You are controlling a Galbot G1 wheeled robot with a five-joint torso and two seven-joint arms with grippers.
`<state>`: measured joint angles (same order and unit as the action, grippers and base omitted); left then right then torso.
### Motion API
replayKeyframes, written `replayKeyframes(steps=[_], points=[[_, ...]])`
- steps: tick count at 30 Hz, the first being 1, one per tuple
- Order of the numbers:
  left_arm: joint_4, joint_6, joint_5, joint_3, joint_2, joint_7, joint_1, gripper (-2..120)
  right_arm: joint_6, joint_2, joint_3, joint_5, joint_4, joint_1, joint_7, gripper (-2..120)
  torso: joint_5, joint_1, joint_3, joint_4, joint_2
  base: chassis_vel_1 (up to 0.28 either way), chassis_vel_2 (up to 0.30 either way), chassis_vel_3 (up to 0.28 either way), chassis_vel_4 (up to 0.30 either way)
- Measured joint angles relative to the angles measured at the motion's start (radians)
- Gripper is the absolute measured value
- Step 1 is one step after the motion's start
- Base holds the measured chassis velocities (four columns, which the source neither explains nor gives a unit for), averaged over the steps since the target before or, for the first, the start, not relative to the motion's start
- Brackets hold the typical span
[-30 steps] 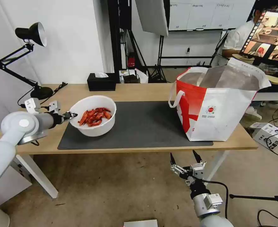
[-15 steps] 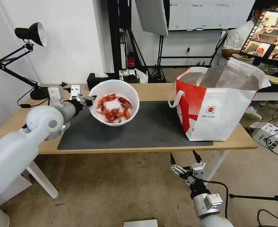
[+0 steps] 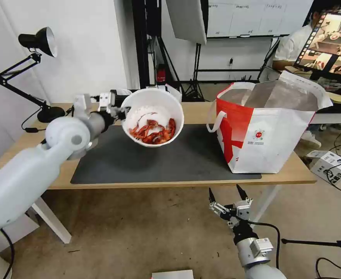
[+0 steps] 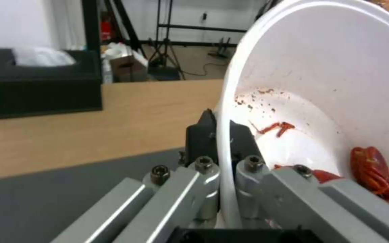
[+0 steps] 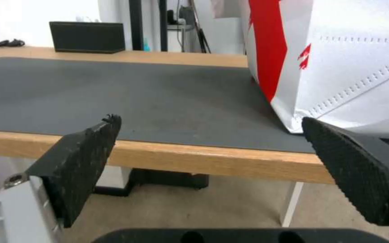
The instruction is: Pick up the trash from the table and place it into the takeout bag.
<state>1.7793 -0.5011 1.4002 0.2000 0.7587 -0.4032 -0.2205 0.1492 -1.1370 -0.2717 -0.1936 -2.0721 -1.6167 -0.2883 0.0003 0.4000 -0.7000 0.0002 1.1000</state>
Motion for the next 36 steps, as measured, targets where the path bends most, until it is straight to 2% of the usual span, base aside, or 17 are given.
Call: replayKeyframes(steps=[2,3,6,10,12,16,19,20,23,24,27,28,31,32,35,36], points=[[-0.037,-0.001,0.022,0.050,0.041,-0.008,0.069,0,0.000,0.000,0.000,0.000,0.000,0.000,0.000,100,-0.0003,0.000,0.000,-0.0003,0.000,0.000,0.000,0.000,0.000],[-0.037,-0.001,0.022,0.050,0.041,-0.008,0.069,0,0.000,0.000,0.000,0.000,0.000,0.000,0.000,100,-0.0003,0.000,0.000,-0.0003,0.000,0.000,0.000,0.000,0.000],[-0.089,-0.001,0.069,0.099,0.109,-0.029,0.189,0,0.000,0.000,0.000,0.000,0.000,0.000,0.000,100,0.0001,0.000,0.000,-0.0003,0.000,0.000,0.000,0.000,0.000],[-0.109,-0.001,0.086,0.118,0.140,-0.035,0.241,0,0.000,0.000,0.000,0.000,0.000,0.000,0.000,100,-0.0001,0.000,0.000,-0.0004,0.000,0.000,0.000,0.000,0.000],[-0.153,-0.003,0.120,0.171,0.223,-0.054,0.342,0,0.000,0.000,0.000,0.000,0.000,0.000,0.000,100,-0.0001,0.000,0.000,-0.0003,0.000,0.000,0.000,0.000,0.000],[-0.181,-0.003,0.120,0.200,0.266,-0.055,0.379,0,0.000,0.000,0.000,0.000,0.000,0.000,0.000,100,0.0002,0.000,0.000,-0.0003,0.000,0.000,0.000,0.000,0.000],[-0.247,-0.003,0.118,0.234,0.351,-0.058,0.424,0,0.000,0.000,0.000,0.000,0.000,0.000,0.000,100,0.0001,0.000,0.000,-0.0003,0.000,0.000,0.000,0.000,0.000],[-0.247,-0.003,0.118,0.234,0.351,-0.058,0.424,0,0.000,0.000,0.000,0.000,0.000,0.000,0.000,100,0.0001,0.000,0.000,-0.0003,0.000,0.000,0.000,0.000,0.000],[-0.307,0.000,0.117,0.252,0.421,-0.072,0.452,0,0.000,0.000,0.000,0.000,0.000,0.000,0.000,100,0.0000,0.000,0.000,-0.0002,0.000,0.000,0.000,0.000,0.000],[-0.307,0.000,0.117,0.252,0.421,-0.072,0.452,0,0.000,0.000,0.000,0.000,0.000,0.000,0.000,100,0.0000,0.000,0.000,-0.0002,0.000,0.000,0.000,0.000,0.000],[-0.395,0.008,0.117,0.259,0.506,-0.089,0.480,0,0.000,0.000,0.000,0.000,0.000,0.000,0.000,100,-0.0001,0.000,0.000,-0.0002,0.000,0.000,0.000,0.000,0.000],[-0.395,0.008,0.117,0.259,0.506,-0.089,0.480,0,0.000,0.000,0.000,0.000,0.000,0.000,0.000,100,-0.0001,0.000,0.000,-0.0002,0.000,0.000,0.000,0.000,0.000],[-0.495,0.028,0.112,0.268,0.598,-0.105,0.503,0,0.000,0.000,0.000,0.000,0.000,0.000,0.000,100,0.0000,0.000,0.000,-0.0003,0.000,0.000,0.000,0.000,0.000],[-0.495,0.028,0.112,0.268,0.598,-0.105,0.503,0,0.000,0.000,0.000,0.000,0.000,0.000,0.000,100,0.0000,0.000,0.000,-0.0003,0.000,0.000,0.000,0.000,0.000],[-0.602,0.108,0.047,0.281,0.722,-0.135,0.511,0,0.000,0.000,0.000,0.000,0.000,0.000,0.000,100,0.0001,0.000,0.000,-0.0003,0.000,0.000,0.000,0.000,0.000],[-0.602,0.108,0.047,0.281,0.722,-0.135,0.511,0,0.000,0.000,0.000,0.000,0.000,0.000,0.000,100,0.0001,0.000,0.000,-0.0003,0.000,0.000,0.000,0.000,0.000]])
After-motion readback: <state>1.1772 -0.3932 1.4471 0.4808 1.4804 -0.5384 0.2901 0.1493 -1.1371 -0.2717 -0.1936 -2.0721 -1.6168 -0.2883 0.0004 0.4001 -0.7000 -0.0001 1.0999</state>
